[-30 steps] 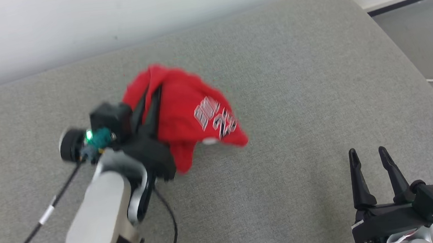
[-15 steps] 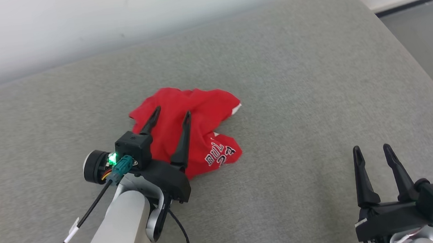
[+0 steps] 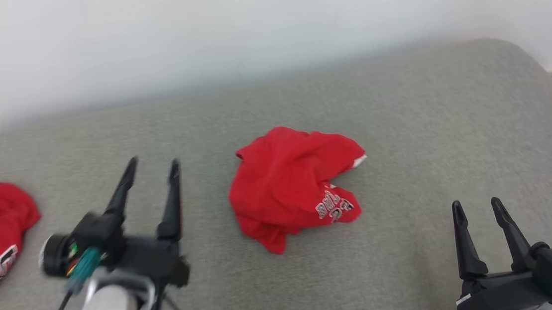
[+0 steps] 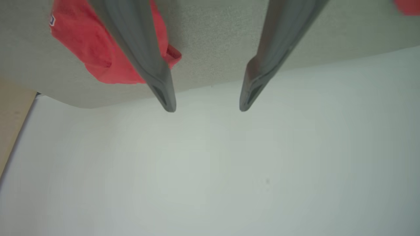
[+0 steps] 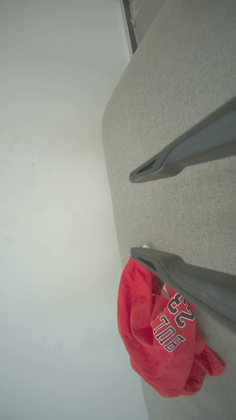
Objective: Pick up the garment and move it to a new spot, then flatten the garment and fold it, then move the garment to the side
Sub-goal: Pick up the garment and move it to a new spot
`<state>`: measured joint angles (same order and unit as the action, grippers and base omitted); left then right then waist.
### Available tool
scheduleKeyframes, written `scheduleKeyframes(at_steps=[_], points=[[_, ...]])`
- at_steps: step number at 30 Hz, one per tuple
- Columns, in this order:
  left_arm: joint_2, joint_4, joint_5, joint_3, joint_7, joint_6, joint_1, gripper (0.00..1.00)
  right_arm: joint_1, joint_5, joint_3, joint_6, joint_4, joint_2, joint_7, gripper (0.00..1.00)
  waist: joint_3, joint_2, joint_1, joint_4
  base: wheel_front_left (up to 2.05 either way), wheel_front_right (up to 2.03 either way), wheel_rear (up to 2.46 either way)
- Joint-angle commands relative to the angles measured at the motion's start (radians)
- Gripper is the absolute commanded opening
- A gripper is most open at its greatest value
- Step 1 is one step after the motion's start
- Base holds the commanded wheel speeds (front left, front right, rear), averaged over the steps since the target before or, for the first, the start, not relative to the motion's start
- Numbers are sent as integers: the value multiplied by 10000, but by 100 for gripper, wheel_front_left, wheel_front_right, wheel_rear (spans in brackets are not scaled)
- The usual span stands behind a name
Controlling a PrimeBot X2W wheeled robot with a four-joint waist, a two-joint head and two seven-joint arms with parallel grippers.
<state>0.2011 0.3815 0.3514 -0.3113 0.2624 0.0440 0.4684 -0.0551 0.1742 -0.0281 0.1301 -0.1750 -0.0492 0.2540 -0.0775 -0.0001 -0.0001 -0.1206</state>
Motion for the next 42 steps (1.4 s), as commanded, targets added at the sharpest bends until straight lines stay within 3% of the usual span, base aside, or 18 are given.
scheduleKeyframes(at_steps=[1, 6, 13, 23, 42], points=[[135, -189, 1, 128, 29, -13, -353, 100, 184, -59, -11, 13, 44, -20, -50, 100, 517, 1, 1, 613, 0, 0, 0], [625, -1426, 114, 904, 33, -193, -1875, 100, 433, -114, -94, 13, 259, -19, -230, 100, 831, 1, 1, 1074, 0, 0, 0], [657, -2431, 187, 1685, 33, -509, -3455, 100, 645, -105, -106, 13, 458, -19, -384, 100, 1019, 1, 1, 1405, 0, 0, 0], [398, -3080, 12, 2235, 34, -262, -4725, 100, 932, -36, -69, 13, 455, -19, -453, 100, 1102, 1, 1, 1613, 0, 0, 0], [-232, -2900, -806, 2754, 35, 171, -5242, 100, 1100, -24, -8, 13, 143, -19, -372, 100, 977, 1, 1, 1575, 0, 0, 0]])
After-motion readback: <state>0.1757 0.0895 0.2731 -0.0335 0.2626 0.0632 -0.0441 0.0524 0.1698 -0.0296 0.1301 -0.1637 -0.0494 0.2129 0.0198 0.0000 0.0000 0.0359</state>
